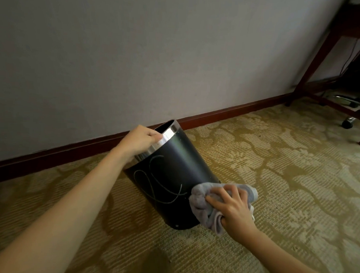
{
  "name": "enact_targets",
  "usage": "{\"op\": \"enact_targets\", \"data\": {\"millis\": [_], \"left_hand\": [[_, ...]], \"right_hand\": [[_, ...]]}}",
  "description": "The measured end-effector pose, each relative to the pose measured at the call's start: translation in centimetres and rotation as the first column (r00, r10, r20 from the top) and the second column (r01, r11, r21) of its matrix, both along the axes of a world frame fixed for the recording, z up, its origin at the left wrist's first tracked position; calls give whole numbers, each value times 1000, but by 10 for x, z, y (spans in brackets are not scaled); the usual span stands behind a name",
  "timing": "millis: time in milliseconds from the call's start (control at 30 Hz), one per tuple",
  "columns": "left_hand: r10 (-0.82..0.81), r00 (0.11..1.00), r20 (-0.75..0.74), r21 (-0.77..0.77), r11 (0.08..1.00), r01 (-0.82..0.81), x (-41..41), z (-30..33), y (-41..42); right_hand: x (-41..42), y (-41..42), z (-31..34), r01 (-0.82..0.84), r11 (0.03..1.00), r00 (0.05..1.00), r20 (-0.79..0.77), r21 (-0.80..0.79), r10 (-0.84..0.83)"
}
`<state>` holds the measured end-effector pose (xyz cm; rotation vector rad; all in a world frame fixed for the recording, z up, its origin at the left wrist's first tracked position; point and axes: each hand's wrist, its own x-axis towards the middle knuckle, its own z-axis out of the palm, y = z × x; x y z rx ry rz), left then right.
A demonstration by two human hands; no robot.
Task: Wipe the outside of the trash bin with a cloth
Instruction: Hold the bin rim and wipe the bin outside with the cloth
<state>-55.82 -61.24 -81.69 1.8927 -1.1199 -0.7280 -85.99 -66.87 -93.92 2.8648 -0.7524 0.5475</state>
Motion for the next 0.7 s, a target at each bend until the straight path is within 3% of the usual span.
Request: {"op": "enact_targets", "data": {"millis": [267,400,700], "left_hand": [[-327,940,-93,208,917,340,51,-10,40],[-259,965,32,195,949,248,59,-16,52],[-61,988,143,35,998,56,47,-36,53]], "right_hand": [[1,-8,-5,111,993,992,48,31,-113],[5,-10,-3,123,992,991,60,16,-124],[6,-3,0,145,988,983,103,52,-150]]}}
